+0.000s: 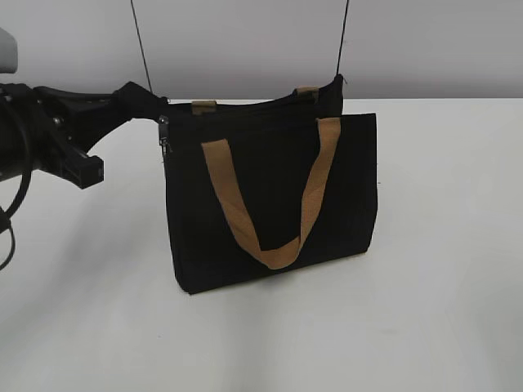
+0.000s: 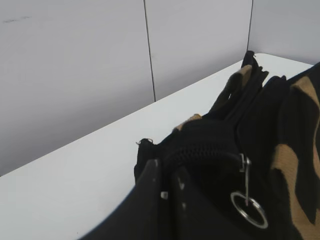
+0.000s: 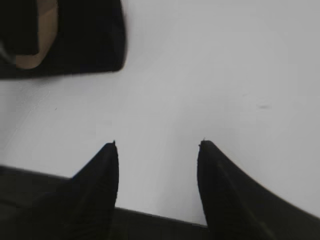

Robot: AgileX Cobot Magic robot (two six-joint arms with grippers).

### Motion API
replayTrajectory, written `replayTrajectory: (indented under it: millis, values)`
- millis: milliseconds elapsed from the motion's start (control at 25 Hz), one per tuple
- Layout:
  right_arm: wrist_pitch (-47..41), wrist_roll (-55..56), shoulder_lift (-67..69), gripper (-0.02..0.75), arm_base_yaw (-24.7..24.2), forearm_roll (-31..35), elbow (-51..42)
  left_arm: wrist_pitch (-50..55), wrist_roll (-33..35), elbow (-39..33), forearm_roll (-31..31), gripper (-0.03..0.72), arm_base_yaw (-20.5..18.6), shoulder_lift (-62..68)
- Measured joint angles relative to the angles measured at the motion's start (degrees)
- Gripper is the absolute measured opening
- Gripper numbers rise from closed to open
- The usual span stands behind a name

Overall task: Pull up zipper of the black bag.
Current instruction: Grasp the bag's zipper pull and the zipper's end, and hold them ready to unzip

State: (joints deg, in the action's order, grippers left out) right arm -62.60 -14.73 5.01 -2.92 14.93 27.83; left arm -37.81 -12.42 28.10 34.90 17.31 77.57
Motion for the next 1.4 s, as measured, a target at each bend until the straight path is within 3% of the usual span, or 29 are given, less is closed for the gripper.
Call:
replayTrajectory:
  millis: [200,480,680,880,1400]
  values:
    - [4.3,-15.8,10.9,0.4,1.0,12.8,0.9,-1.2,-0.1,0.0,0.1,0.002,0.0,0.0]
    - [14.9,-30.6,27.2,0.4,6.9,29.2,0.9,-4.6,-1.5,0.0,-0.1,0.002,0.0,0.0]
    - [16.7,-42.3,40.3,0.4,10.7,37.9,2.8,-5.2,-4.6,0.0,-0.5,0.002,0.0,0.0]
    - [20.4,-48.4,52.6,0.4,15.7,40.0,9.1,-5.3,-8.1,0.0,-2.0,0.002,0.0,0.0]
    - [23.0,-51.8,81.7,0.4,32.3,40.5,32.9,-7.6,-11.8,0.0,-3.6,0.002,0.0,0.0]
